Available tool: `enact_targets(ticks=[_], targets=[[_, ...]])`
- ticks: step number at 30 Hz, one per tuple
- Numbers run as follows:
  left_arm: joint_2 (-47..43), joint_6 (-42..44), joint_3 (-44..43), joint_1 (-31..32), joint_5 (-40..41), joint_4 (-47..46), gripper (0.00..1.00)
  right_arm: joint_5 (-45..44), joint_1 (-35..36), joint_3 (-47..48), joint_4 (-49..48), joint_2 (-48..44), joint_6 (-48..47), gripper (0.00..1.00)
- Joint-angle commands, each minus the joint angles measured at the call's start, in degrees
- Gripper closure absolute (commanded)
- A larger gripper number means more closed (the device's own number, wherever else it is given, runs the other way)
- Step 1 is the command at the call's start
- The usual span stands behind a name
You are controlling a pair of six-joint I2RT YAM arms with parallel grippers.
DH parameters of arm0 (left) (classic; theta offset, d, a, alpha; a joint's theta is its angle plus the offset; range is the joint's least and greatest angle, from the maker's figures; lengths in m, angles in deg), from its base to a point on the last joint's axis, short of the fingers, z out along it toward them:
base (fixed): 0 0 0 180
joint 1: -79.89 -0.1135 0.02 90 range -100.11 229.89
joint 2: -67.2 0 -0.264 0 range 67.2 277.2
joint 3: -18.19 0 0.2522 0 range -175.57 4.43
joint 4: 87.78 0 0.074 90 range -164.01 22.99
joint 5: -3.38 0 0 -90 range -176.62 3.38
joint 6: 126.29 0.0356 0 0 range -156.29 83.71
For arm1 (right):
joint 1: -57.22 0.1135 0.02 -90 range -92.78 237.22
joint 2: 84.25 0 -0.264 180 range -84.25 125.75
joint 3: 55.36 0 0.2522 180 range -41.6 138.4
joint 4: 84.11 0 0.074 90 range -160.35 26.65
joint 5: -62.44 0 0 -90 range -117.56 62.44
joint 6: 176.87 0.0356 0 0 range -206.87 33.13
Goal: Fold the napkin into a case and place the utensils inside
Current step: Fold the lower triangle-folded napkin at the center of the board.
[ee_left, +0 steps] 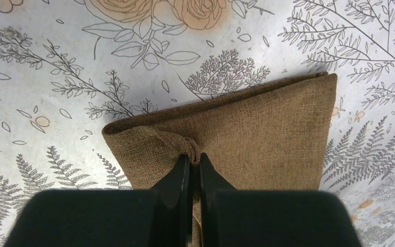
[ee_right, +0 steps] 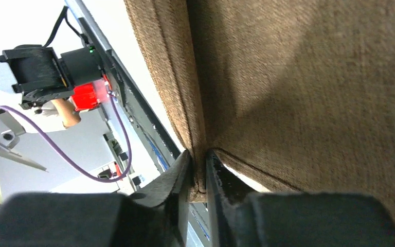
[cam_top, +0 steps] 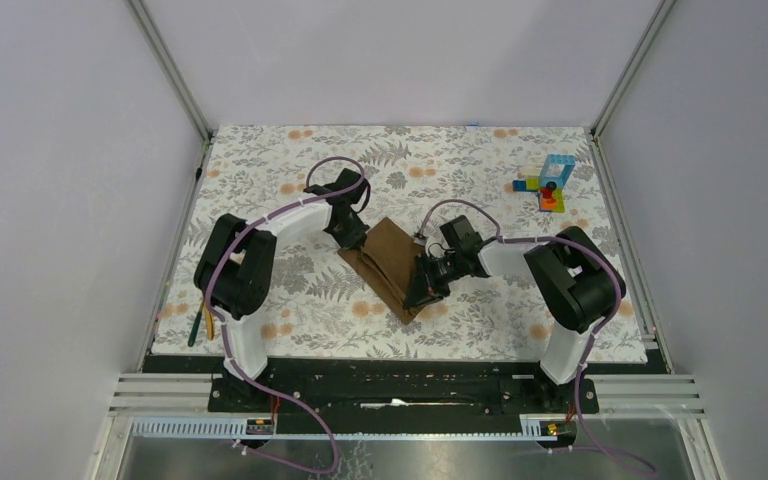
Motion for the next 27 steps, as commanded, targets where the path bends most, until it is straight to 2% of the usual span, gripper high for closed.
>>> enact_targets(ticks=[1, 3, 7, 10, 14, 19, 21, 27], targets=[[0.8, -0.2, -2.7, -1.2, 5.4, -5.6, 1.0, -3.2, 0.1, 2.3, 11.6, -0.3, -6.0, 0.72], [1.3, -0.1, -2.5, -1.2, 5.3, -5.7, 1.0, -5.4, 0.0, 3.2, 13.3, -1.7, -8.2, 0.6], [1.5, 0.0, -1.9, -1.1, 4.8, -6.5, 1.0, -11.9, 0.1, 2.3, 12.7, -8.8, -11.3, 0.29], [1.5, 0.2, -1.6, -1.1, 4.8, -6.6, 1.0, -14.0, 0.2, 0.9, 9.2, -13.4, -11.4, 0.17], [1.4, 0.4, -1.0, -1.2, 4.4, -7.1, 1.0, -18.9, 0.3, 2.7, 9.5, -15.3, -11.9, 0.15], [1.2, 1.8, -0.6, -1.1, 2.3, -8.1, 1.0, -26.2, 0.3, 5.6, 16.4, -15.0, -11.8, 0.16], [0.8, 2.6, 0.1, -1.1, 1.4, -9.1, 1.0, -29.0, 0.3, 4.8, 16.6, -16.1, -11.2, 0.13], [-0.4, 3.9, 2.8, -1.2, -0.9, -11.7, 1.0, -28.9, 0.2, 5.6, 15.0, -12.1, -5.6, 0.13]])
